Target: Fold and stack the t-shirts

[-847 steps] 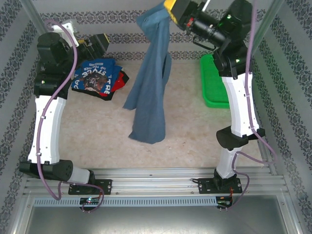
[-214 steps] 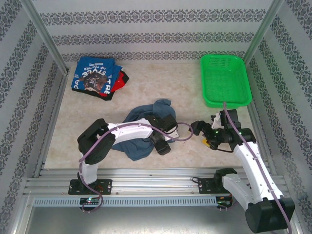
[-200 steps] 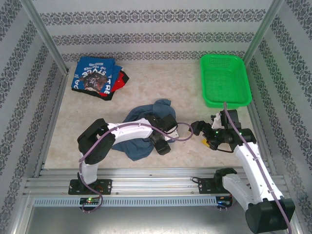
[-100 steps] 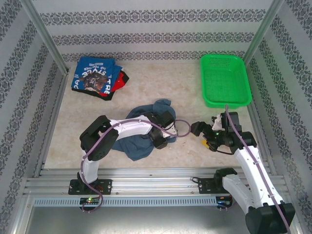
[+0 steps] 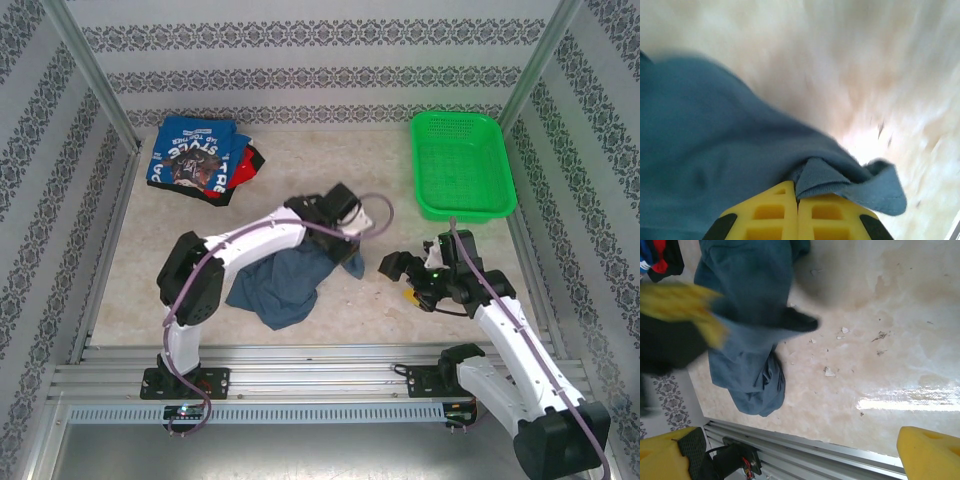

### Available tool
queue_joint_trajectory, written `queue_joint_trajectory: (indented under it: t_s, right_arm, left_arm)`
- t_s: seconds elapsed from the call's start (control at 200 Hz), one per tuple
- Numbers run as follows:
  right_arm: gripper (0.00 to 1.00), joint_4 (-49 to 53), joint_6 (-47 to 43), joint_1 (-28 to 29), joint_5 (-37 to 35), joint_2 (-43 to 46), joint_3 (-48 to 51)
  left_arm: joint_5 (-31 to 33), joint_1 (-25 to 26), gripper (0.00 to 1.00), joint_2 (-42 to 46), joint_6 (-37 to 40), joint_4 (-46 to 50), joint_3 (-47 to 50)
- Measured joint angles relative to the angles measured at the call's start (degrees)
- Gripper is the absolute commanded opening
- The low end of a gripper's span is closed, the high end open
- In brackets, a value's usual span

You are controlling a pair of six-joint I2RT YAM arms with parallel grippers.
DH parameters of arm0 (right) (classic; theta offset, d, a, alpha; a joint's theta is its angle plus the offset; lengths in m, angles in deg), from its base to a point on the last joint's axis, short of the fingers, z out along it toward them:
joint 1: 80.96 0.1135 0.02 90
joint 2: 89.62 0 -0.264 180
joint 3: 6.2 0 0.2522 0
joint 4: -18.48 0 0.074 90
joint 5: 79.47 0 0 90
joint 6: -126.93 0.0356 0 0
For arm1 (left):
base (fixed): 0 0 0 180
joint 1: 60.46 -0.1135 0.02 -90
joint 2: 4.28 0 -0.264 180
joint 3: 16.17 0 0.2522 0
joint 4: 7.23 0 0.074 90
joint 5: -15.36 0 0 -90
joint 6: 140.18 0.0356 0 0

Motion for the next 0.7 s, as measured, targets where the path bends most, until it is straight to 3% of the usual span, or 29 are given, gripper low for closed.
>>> queue_joint_trajectory:
  t_s: [0.25,0.36,0.555,0.699]
  right_arm:
    - [0.98,-4.8,3.7,3.4,-2.6,-0.2,1.7]
    - [0.98,-7.4,5.4,6.4,-3.8,-0.8,3.1]
    - [0.96,-12.3,8.3,13.4,-7.2,-6.8,4.4]
    - [0.86,-16.1,9.0,18.5,-10.2,-16.0,2.6]
  left_arm:
    - [3.3,-7.0,0.0,3.8,-5.9,6.5,-28.1]
    - [5.9,-12.3,0.0,6.2,-6.9,10.1,-35.5]
    - [11.9,-23.1,0.0,12.4,-6.6,15.9,-36.5]
    - [13.3,-26.8,0.0,18.1,-5.8,16.3,-28.5]
